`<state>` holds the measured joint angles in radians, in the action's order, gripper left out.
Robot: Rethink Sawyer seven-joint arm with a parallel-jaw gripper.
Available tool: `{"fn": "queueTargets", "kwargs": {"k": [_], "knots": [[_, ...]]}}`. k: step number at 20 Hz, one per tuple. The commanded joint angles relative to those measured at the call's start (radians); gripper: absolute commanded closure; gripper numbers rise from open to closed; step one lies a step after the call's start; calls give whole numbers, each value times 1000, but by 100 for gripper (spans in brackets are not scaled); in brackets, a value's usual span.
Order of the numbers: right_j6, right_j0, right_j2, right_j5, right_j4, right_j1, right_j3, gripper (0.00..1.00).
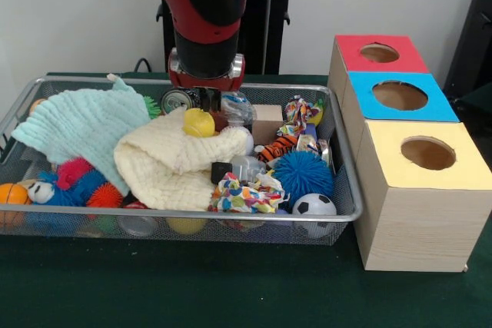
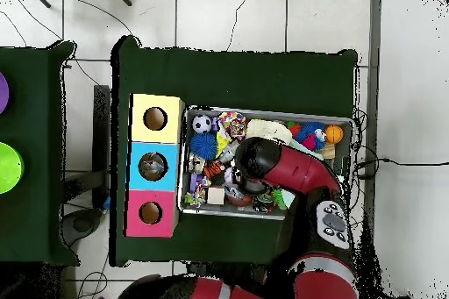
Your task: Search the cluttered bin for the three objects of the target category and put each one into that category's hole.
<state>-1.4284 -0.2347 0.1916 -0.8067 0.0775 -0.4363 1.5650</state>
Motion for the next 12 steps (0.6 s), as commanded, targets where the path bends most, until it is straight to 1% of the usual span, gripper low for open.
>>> {"fn": "queueTargets", "kwargs": {"k": [1, 2, 4, 7, 11, 12], "knots": [[21, -55, -146, -148, -26, 29, -63, 100], [23, -62, -154, -154, -39, 28, -70, 0], [43, -59, -151, -164, -57, 30, -84, 0], [45, -53, -135, -200, -88, 35, -115, 0], [39, -44, -121, -206, -124, 32, -123, 0], [39, -46, -123, -194, -129, 29, -120, 0]]}}
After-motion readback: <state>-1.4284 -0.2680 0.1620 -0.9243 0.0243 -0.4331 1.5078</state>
